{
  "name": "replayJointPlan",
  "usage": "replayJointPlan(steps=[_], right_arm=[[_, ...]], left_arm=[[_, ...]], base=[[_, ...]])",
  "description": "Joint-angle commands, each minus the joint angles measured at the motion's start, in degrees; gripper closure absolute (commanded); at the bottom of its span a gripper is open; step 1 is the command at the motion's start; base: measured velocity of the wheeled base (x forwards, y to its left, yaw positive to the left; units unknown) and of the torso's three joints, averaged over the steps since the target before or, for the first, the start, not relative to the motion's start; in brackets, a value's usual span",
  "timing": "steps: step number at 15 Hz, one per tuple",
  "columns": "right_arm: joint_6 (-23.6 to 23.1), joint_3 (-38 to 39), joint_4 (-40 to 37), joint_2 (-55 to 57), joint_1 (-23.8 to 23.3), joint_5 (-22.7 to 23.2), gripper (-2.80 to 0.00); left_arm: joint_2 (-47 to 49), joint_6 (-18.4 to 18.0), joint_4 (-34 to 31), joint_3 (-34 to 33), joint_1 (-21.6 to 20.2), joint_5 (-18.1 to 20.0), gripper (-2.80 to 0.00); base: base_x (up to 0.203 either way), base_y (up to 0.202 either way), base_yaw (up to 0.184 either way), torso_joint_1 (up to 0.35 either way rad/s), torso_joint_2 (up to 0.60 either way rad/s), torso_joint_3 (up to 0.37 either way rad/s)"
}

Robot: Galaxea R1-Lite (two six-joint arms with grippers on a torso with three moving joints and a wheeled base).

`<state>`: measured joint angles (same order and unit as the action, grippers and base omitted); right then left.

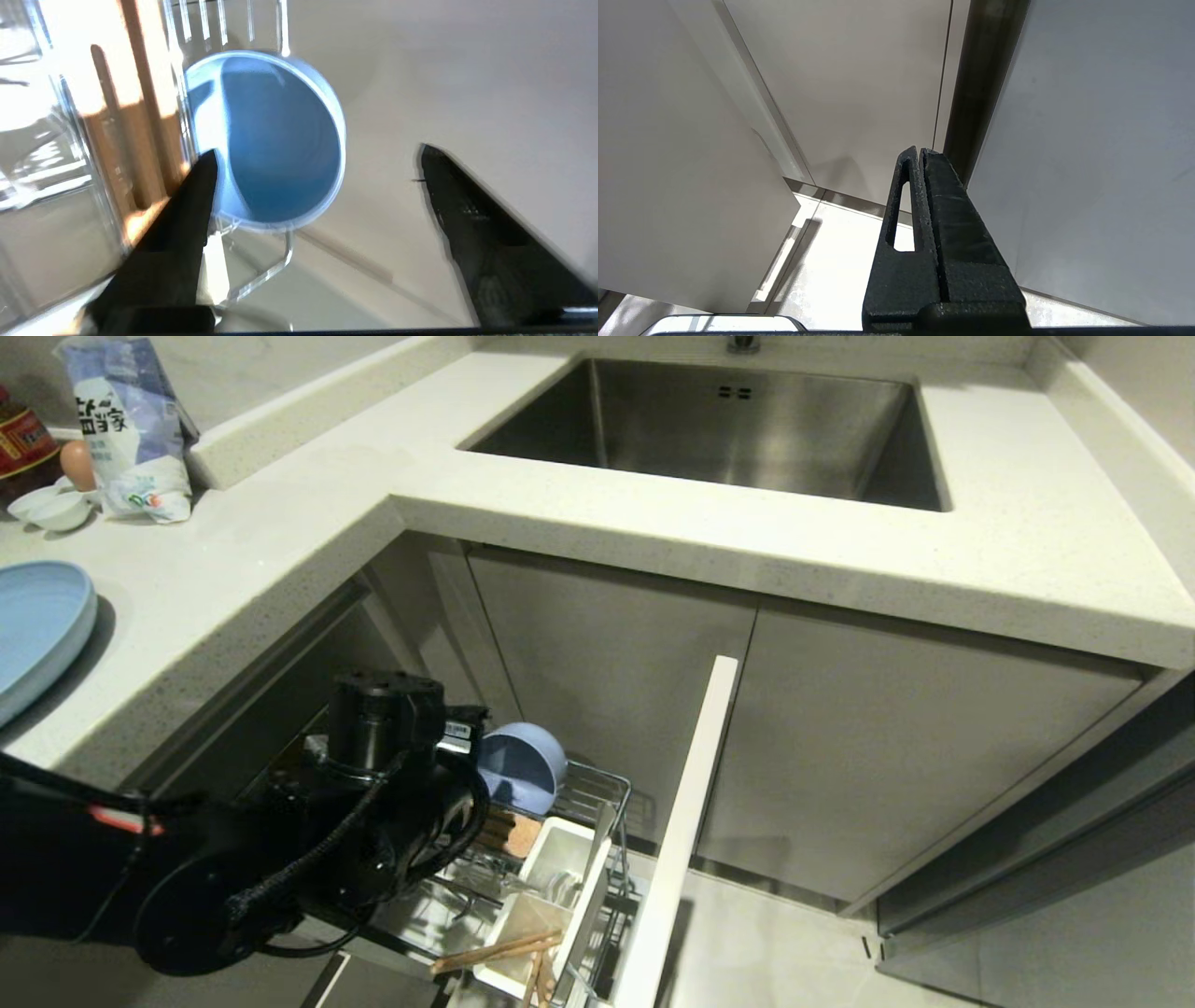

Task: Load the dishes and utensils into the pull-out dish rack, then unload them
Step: Pick up the plate and place it in the cupboard

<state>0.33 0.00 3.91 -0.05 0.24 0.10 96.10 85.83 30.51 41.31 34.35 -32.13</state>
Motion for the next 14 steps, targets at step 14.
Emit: replayJointPlan(steps=[14], right_arm=[[0.0,1.3,0.0,0.0,0.0,0.0,0.00]], left_arm=[[-29.1,-81.4,-10.3,24.3,8.0,4.1,0.00]], base=[[0.000,0.000,0.000,0.000,0.00,0.000]])
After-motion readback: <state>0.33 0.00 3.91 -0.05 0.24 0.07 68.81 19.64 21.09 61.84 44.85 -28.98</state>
